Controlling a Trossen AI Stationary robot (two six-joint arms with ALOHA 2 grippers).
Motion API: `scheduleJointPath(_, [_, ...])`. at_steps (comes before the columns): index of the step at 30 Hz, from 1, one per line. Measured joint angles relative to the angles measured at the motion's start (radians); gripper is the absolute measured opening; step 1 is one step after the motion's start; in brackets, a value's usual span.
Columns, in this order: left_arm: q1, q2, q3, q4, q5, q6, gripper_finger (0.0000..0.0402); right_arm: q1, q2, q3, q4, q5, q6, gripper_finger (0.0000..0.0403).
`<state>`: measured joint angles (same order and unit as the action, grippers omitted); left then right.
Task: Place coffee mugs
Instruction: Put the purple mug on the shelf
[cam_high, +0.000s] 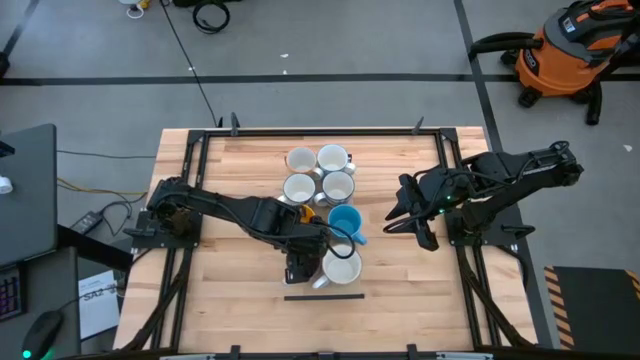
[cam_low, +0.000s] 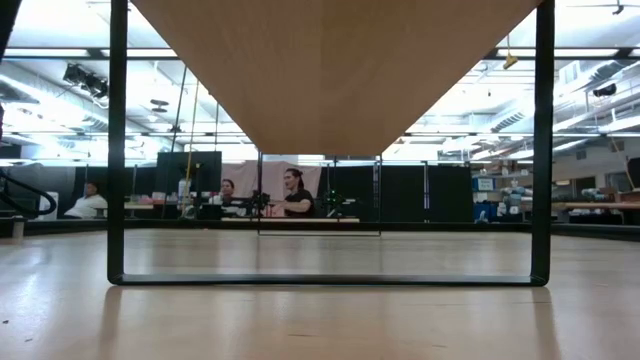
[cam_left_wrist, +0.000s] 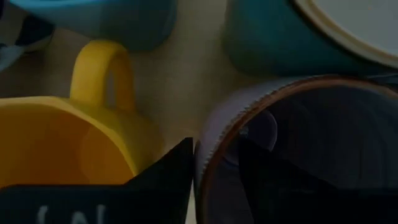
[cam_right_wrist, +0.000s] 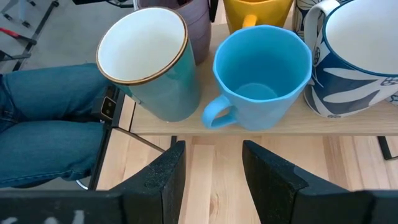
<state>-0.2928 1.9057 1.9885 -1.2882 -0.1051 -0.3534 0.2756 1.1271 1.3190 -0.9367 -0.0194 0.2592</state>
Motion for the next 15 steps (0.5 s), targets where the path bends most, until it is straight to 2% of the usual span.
scheduleJointPath(4, [0.000, 0.000, 0.000, 0.005, 0.000, 0.000, 0.0147, 0.000, 0.000, 0.000, 0.000, 0.000, 0.000, 0.0165])
scheduleJointPath(12, [0.000, 0.000, 0.000, 0.005, 0.002, -0.002, 0.0149, 0.000, 0.000, 0.000, 0.000, 0.000, 0.000, 0.0165])
scheduleJointPath(15, [0.002, 0.000, 0.009, 0.003, 0.041, -0.002, 0.0149, 0.000, 0.000, 0.000, 0.000, 0.000, 0.000, 0.0165])
